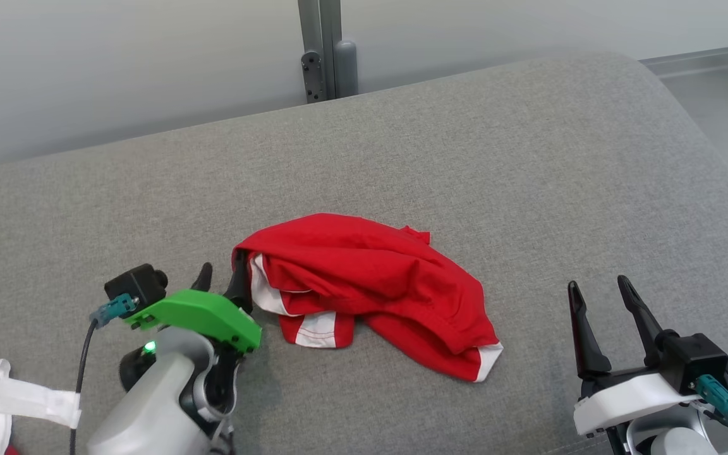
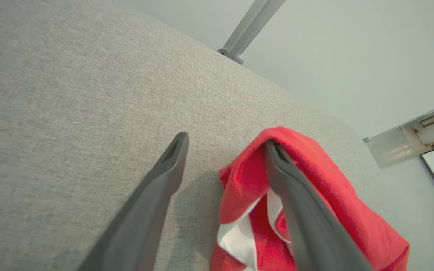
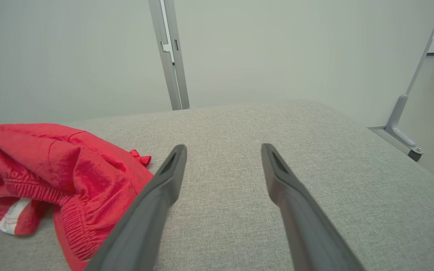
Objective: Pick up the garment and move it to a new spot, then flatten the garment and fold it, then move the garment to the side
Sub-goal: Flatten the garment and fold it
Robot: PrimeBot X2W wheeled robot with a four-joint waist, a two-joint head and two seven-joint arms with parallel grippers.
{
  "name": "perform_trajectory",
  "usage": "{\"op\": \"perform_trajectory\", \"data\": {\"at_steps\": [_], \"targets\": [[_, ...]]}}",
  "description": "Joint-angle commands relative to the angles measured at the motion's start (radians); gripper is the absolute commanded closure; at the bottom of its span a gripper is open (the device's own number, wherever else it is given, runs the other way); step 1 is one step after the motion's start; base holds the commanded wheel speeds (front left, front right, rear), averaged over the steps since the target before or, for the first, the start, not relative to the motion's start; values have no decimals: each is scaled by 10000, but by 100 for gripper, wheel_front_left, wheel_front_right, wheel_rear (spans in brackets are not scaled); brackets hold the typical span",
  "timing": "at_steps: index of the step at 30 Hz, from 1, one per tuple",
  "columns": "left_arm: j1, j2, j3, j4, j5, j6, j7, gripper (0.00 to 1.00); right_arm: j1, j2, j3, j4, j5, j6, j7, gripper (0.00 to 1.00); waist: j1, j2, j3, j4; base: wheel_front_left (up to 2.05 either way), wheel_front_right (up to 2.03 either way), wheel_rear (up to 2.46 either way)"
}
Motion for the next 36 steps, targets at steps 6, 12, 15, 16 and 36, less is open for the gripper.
{"op": "perform_trajectory", "data": {"at_steps": [6, 12, 15, 16, 36], "targets": [[1083, 1759, -1145, -1121, 1827, 1439, 248, 0, 316, -18, -111, -90, -88, 1, -31, 0, 0, 0, -223, -81, 0, 0, 0], [1739, 2460, -1412, -3433, 2117, 2337, 605, 0, 377, -16, -142, -164, -61, 1, -31, 0, 0, 0, -157, -157, 0, 0, 0], [1576, 2377, -1985, -4741, 2590, 2630, 991, 0, 234, -16, -108, -173, 10, 1, -31, 0, 0, 0, 25, -233, 0, 0, 0], [1466, 2321, -2136, -5015, 2710, 2715, 1114, 0, 147, -14, -95, -185, 30, 1, -31, 0, 0, 0, 114, -268, 0, 0, 0], [302, -73, -4428, -3297, 3186, 1903, 2754, 0, -618, -9, 6, -159, 512, 1, -31, 0, 0, 0, 1236, -1803, 0, 0, 0]]}}
